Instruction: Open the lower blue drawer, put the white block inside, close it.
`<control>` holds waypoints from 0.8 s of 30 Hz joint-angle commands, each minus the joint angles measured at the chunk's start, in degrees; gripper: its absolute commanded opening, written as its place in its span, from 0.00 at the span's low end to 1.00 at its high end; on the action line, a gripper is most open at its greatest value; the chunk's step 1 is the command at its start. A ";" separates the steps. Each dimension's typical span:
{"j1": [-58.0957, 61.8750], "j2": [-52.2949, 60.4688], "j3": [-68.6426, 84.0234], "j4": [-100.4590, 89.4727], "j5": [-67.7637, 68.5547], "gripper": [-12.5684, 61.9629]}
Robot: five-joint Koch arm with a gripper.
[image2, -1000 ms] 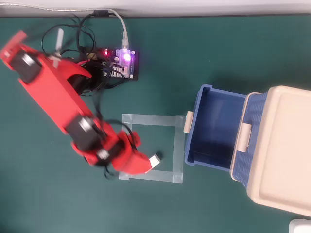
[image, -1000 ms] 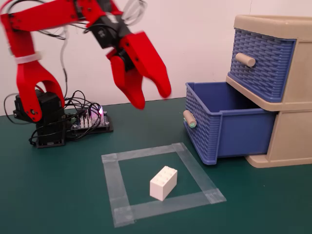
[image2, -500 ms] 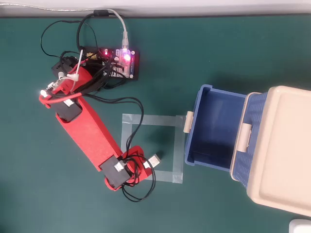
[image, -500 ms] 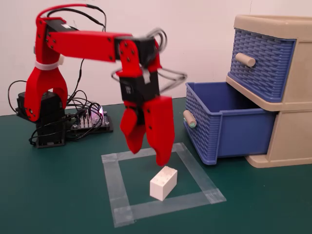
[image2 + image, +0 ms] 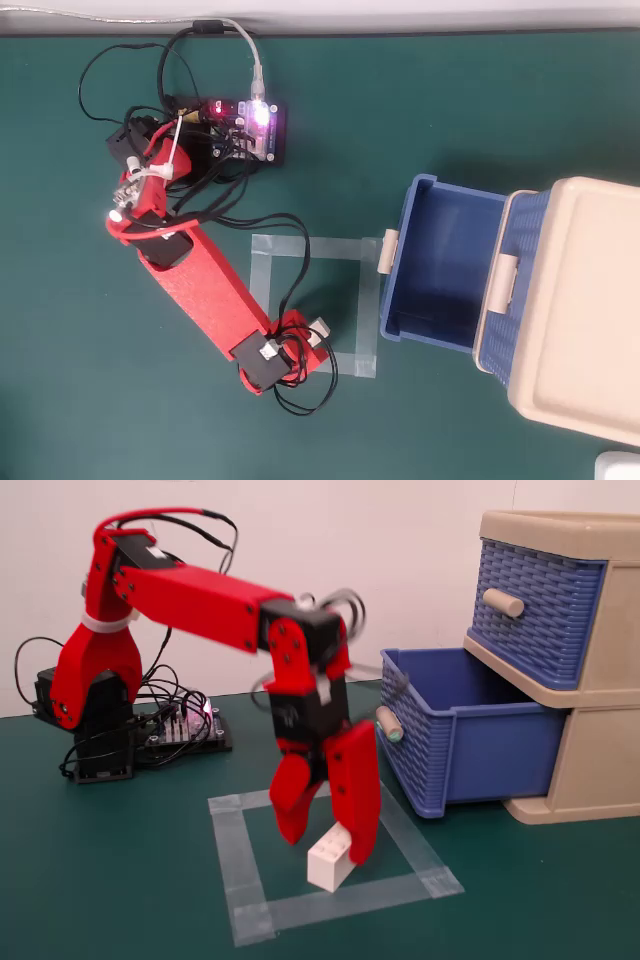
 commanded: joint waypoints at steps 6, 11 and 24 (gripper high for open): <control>-0.62 -2.02 -1.76 0.18 -1.41 0.58; -0.53 -0.62 -1.85 4.04 -3.34 0.09; -4.22 18.28 -29.71 20.65 -3.34 0.06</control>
